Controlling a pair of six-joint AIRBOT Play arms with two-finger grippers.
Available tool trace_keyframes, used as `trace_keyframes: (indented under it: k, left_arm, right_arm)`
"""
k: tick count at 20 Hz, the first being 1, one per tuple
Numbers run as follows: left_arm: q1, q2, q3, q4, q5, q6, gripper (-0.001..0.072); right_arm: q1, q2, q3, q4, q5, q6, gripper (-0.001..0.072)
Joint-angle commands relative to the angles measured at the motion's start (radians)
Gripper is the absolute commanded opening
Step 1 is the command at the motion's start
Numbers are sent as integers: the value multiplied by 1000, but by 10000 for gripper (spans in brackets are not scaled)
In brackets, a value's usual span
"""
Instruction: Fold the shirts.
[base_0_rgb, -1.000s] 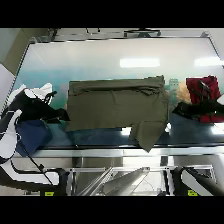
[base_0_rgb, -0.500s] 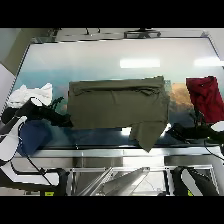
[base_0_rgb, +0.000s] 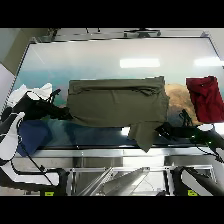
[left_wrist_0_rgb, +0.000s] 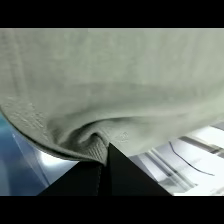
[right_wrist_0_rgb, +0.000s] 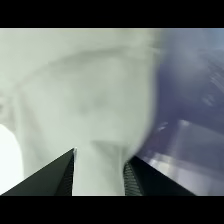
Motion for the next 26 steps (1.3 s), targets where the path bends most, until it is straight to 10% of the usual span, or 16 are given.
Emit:
trace_keyframes:
  k: [1, 5, 12, 26]
  left_arm:
    - [0, 1, 8, -6, -19, -2, 17]
    - [0, 1, 9, -5, -35, -3, 16]
    - [56, 62, 73, 114, -92, -103, 10]
    - [-116, -274, 695, 241, -148, -195, 18]
  right_arm:
    - [70, -106, -4, 188, -56, -172, 261]
    - [74, -80, 21, 195, 16, -209, 20]
    - [72, 68, 298, -401, 154, 170, 19]
    - [186, -547, 1173, -338, 154, 136, 19]
